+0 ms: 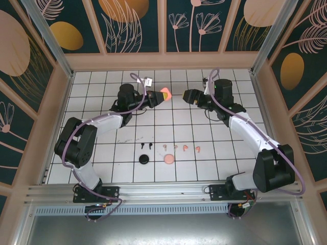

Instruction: Insert the wireless bluetooth earbuds into the charging case

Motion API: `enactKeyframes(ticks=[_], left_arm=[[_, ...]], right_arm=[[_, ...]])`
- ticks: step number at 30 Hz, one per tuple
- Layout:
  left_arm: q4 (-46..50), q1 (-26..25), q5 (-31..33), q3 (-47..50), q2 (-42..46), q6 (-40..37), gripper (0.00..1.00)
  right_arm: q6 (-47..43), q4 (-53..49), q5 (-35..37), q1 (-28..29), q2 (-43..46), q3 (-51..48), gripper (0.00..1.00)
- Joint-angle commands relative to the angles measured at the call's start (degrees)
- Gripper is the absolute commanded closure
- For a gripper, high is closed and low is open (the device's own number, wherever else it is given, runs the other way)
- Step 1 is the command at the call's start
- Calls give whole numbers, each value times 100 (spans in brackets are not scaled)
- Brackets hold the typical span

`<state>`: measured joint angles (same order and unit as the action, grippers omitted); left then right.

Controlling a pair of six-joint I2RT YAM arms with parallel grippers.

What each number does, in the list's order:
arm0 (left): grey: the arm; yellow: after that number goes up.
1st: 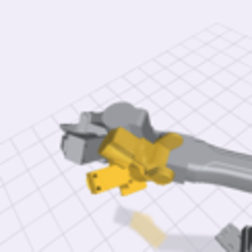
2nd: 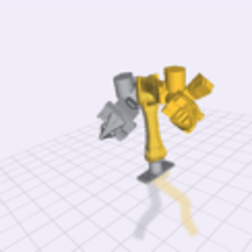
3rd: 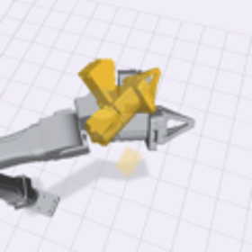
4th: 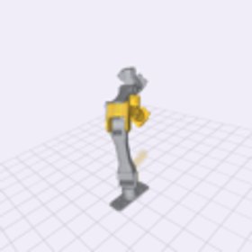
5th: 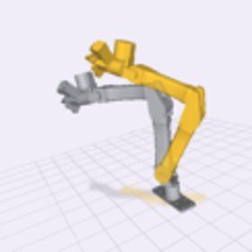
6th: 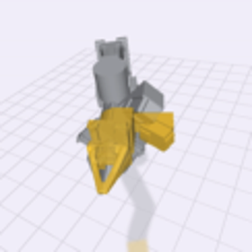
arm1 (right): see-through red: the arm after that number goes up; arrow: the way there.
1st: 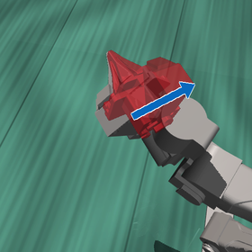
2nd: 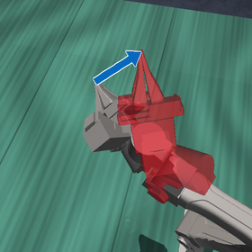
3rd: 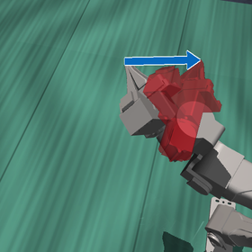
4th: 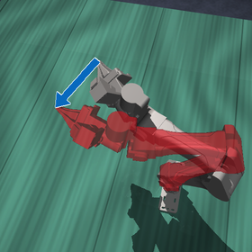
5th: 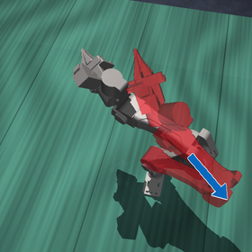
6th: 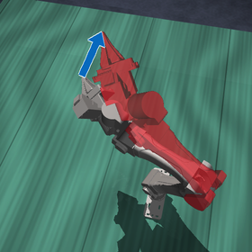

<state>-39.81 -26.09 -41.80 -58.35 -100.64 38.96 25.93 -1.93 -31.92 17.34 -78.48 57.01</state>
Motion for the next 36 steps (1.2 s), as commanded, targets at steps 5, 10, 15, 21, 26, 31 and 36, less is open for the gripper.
enactKeyframes(ticks=[5,10,15,21,26,31,36], left_arm=[[761,-19,-1021,-378,-8,-365,100],[989,-19,-1134,-449,30,-428,100],[1068,-19,-1155,-502,73,-441,100],[1033,-18,-1247,-502,191,-412,100],[1039,-28,-1329,-494,212,-381,100],[1003,-36,-1350,-451,483,-371,100],[1020,-37,-1323,-398,563,-413,100]], right_arm=[[-979,408,-871,182,-156,24,27],[-1060,408,-780,480,-447,263,27],[-1046,385,-600,656,-687,423,29],[-1048,392,-347,573,-889,430,32],[-827,602,-306,368,-1072,360,35],[-700,657,-226,280,-1240,348,36],[-643,627,-384,158,-1033,191,36]])
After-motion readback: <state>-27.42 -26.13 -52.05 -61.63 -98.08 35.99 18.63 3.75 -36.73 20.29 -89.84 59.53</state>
